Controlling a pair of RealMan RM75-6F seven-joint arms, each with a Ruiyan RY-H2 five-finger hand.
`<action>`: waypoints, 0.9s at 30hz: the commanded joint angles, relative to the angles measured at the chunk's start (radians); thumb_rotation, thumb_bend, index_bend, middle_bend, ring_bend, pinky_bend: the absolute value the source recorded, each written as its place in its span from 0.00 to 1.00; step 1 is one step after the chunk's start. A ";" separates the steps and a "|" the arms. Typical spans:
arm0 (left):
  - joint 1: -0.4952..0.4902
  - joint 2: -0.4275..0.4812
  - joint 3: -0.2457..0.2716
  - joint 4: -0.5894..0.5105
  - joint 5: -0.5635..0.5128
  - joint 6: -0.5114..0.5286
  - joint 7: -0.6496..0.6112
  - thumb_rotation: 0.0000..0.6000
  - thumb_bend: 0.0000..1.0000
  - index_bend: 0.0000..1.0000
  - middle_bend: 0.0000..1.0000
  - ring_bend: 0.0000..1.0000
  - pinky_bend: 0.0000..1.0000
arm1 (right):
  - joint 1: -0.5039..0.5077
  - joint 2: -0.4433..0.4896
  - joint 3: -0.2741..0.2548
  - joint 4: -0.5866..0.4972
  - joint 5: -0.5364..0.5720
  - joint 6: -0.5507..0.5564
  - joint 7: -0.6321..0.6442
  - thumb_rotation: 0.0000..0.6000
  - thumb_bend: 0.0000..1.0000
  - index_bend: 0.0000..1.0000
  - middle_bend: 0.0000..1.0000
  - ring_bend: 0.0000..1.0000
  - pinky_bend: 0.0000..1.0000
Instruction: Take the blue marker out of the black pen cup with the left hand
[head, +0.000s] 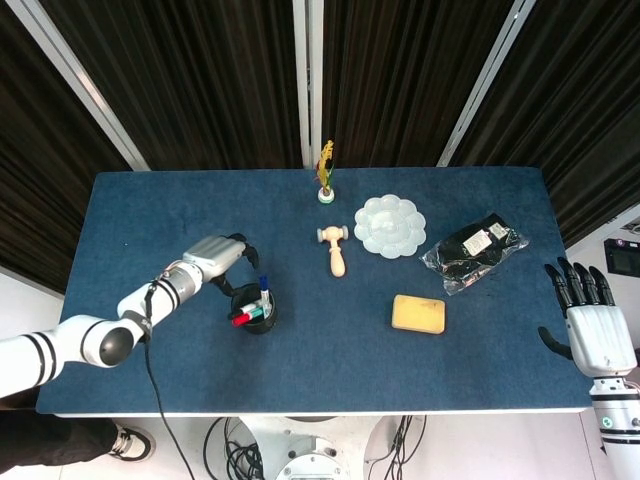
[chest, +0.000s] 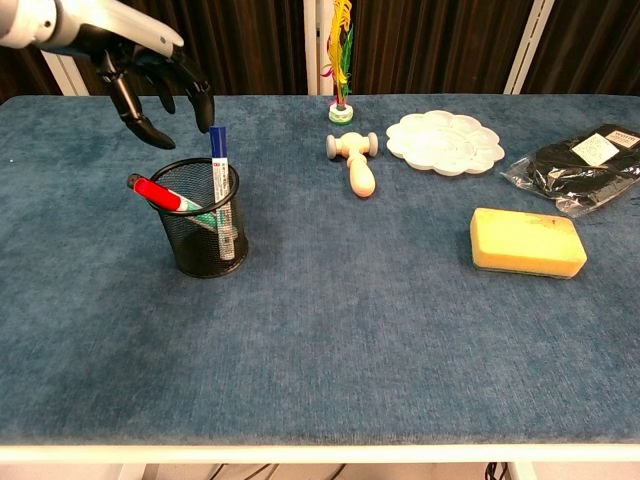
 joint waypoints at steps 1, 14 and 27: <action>-0.036 -0.011 0.026 0.023 -0.031 -0.047 -0.030 1.00 0.29 0.34 0.25 0.06 0.18 | 0.001 0.000 0.001 0.001 0.005 -0.002 0.002 1.00 0.16 0.00 0.00 0.00 0.00; -0.127 -0.015 0.082 0.042 -0.065 -0.078 -0.103 1.00 0.31 0.39 0.28 0.08 0.17 | -0.001 0.002 0.000 0.010 0.024 -0.007 0.013 1.00 0.16 0.00 0.00 0.00 0.00; -0.184 -0.027 0.114 0.047 -0.056 -0.074 -0.157 1.00 0.35 0.42 0.29 0.09 0.17 | 0.006 0.004 -0.002 0.005 0.038 -0.021 -0.001 1.00 0.17 0.00 0.00 0.00 0.00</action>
